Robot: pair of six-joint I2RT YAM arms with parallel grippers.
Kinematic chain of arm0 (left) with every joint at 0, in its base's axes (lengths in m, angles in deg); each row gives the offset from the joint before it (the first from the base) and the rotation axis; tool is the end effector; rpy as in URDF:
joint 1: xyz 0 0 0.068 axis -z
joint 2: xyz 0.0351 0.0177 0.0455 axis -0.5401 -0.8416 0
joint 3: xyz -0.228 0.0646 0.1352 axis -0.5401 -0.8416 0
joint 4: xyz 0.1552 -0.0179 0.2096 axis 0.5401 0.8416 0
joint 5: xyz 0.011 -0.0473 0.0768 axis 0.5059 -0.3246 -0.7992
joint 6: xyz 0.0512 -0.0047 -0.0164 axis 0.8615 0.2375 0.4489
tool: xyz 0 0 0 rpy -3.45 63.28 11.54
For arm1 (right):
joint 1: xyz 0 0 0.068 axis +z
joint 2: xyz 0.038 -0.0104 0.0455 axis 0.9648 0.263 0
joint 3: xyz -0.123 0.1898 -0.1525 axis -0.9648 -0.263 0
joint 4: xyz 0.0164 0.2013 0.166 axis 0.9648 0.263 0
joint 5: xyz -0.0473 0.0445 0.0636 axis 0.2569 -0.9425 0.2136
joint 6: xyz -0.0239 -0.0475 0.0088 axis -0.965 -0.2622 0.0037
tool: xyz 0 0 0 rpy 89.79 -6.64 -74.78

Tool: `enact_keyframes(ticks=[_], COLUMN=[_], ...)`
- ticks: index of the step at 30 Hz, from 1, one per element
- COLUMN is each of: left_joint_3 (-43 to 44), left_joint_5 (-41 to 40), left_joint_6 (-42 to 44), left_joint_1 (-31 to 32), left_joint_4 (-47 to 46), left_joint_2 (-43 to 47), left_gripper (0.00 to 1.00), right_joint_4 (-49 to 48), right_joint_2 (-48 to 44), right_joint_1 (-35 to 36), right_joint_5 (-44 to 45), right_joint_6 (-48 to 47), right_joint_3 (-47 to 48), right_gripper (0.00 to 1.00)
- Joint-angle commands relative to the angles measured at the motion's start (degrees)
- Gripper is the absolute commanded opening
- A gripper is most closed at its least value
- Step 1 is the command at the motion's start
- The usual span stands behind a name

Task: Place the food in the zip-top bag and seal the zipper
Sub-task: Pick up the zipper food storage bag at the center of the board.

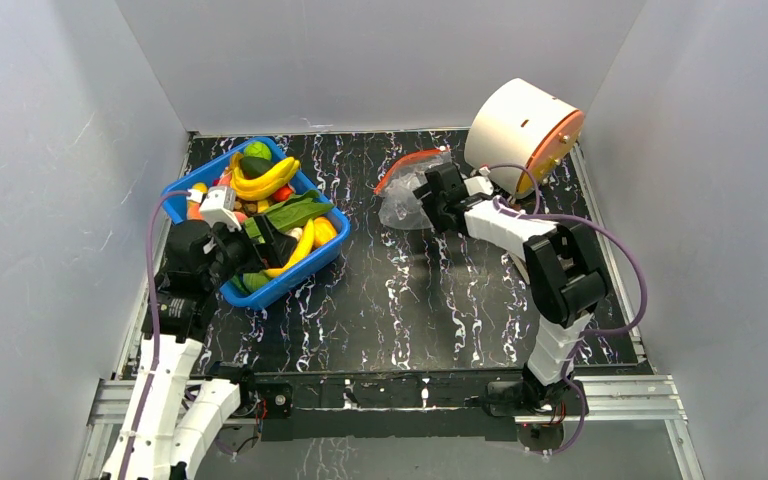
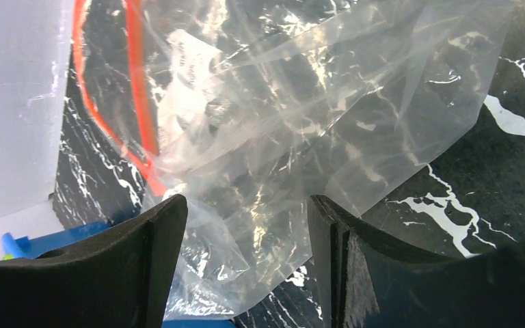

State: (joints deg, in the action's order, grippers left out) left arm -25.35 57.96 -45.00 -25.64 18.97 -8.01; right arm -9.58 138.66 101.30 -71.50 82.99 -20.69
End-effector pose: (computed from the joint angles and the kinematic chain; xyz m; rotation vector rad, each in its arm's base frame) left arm 0.1486 -0.0285 0.3481 -0.0110 1.8695 -0.5915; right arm 0.3540 0.1644 0.2026 1.1631 2.1017 0.4970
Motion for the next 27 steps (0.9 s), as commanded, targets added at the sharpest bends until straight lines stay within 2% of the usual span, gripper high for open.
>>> enact_keyframes(ticks=[1,3,10,11,15,19,22,27], left_joint_3=[1.83,2.19,1.39,1.18,1.00,1.43,0.87,0.75], left_joint_5=[-3.93,-4.18,-2.84,-3.05,-0.68,8.47,15.12,18.64], left_joint_6=[-0.04,-0.62,-1.73,-2.06,-1.85,0.08,-0.69,-0.43], left_joint_1=[0.24,0.24,0.94,1.28,1.74,1.74,1.74,2.33], left_joint_4=[4.05,4.37,2.18,1.78,0.91,-0.86,-4.31,-9.16], left_joint_2=[-2.36,-2.66,-0.38,-0.06,-1.19,-4.37,-7.01,-8.89], left_gripper=[0.98,0.98,0.98,0.98,0.98,0.97,0.93,0.88], right_joint_4=[-1.14,-2.51,-4.17,-4.62,-4.86,-5.17,-1.76,4.50], right_joint_2=[1.35,1.48,-2.45,-3.13,-10.07,-18.29,-24.31,-33.54], right_joint_1=[-0.35,-0.43,-0.71,-0.75,-0.97,-1.01,-0.97,-0.97], right_joint_5=[-0.27,-0.67,-1.16,-1.52,-4.95,-12.16,-17.13,-29.20], right_joint_6=[1.29,0.34,-9.21,-12.22,-24.56,-37.16,-43.80,-53.90], right_joint_3=[1.73,1.05,-1.49,-2.04,-4.63,-7.91,-8.85,-9.33], right_gripper=[0.62,0.55,0.04,0.00,0.00,0.00,0.00,0.00])
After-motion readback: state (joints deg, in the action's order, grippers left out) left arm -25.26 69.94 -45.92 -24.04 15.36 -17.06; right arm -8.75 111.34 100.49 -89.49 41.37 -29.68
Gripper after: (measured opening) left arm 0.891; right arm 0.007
